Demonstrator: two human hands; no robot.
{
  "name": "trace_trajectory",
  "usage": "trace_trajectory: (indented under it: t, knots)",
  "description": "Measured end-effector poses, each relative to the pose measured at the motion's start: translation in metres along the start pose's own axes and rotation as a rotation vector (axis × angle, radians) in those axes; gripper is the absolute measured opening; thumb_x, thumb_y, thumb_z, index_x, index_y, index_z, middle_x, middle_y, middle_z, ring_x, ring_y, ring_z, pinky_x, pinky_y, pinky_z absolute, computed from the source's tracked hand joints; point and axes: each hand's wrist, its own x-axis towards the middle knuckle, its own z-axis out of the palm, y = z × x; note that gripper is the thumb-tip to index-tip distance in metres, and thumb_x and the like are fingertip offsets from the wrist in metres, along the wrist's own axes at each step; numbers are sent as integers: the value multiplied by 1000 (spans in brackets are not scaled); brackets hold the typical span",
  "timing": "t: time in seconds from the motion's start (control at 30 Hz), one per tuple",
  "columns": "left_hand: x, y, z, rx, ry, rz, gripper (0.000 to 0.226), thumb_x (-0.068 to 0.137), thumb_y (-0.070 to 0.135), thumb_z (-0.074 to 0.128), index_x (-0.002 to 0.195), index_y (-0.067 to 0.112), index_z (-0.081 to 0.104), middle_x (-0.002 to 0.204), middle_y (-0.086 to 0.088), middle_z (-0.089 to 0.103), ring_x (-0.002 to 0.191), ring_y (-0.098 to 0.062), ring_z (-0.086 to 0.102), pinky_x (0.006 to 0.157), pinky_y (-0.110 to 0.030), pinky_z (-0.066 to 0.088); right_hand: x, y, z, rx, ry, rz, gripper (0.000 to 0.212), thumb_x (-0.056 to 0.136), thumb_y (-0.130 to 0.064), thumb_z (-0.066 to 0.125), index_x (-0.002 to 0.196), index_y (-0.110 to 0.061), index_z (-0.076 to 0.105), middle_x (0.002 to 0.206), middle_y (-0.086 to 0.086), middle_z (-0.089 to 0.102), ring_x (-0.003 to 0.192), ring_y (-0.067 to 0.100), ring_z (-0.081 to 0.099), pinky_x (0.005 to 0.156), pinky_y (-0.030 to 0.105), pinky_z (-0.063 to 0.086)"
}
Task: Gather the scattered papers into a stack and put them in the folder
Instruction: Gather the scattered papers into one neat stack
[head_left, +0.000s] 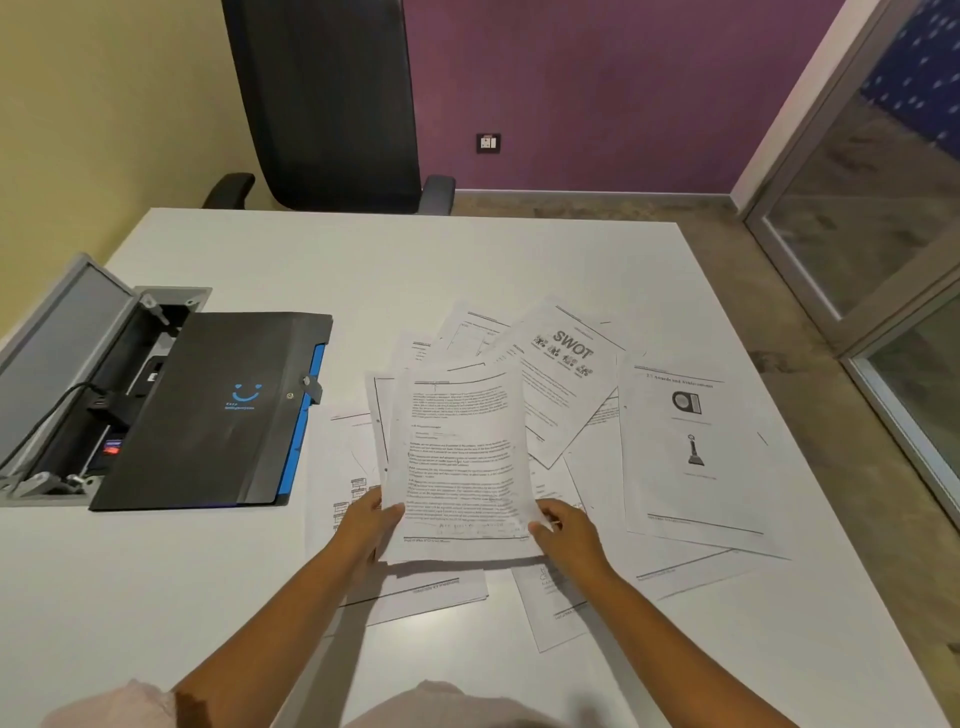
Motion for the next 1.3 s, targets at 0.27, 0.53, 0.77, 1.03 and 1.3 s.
trace_trajectory:
  t: [0.27, 0.53, 0.77, 1.03, 1.3]
  knots:
    - [-10, 8, 2, -17, -57, 172, 24, 93, 18, 50, 116, 21, 55, 118, -9, 64, 105, -27, 61, 96, -43, 48, 5, -3, -20, 149, 166, 47, 33, 90, -12, 57, 123, -12, 55, 113, 4, 62, 94, 12, 55, 78, 14, 46]
    - [-19, 34, 10, -117, -80, 356, 28, 91, 6, 51, 115, 17, 60, 112, -7, 66, 102, -23, 62, 86, -30, 50, 9, -41, -50, 475, 152, -107, 33, 86, 3, 57, 89, -30, 63, 89, -15, 69, 75, -4, 68, 57, 7, 50]
    - [-17, 49, 16, -139, -53, 440, 28, 82, 13, 66, 100, 33, 58, 99, 10, 65, 91, -2, 60, 73, -20, 48, 7, -51, -52, 387, 95, -230, 35, 84, -1, 64, 97, -34, 58, 95, -19, 66, 85, -10, 64, 69, 5, 50]
    - [-17, 74, 25, -161, 50, 511, 11, 90, 28, 54, 98, 35, 56, 92, 15, 63, 86, -6, 58, 66, -23, 43, 8, -69, -37, 439, 94, -272, 19, 87, -12, 63, 98, -27, 62, 92, -14, 66, 85, -1, 63, 62, 6, 51]
    - [-6, 55, -23, -69, 341, 515, 18, 88, 28, 57, 104, 19, 53, 95, 4, 60, 79, -3, 57, 64, -20, 47, 10, -66, 11, 162, -66, -167, 28, 89, -8, 57, 116, -14, 60, 114, 4, 66, 93, 9, 61, 72, 9, 48]
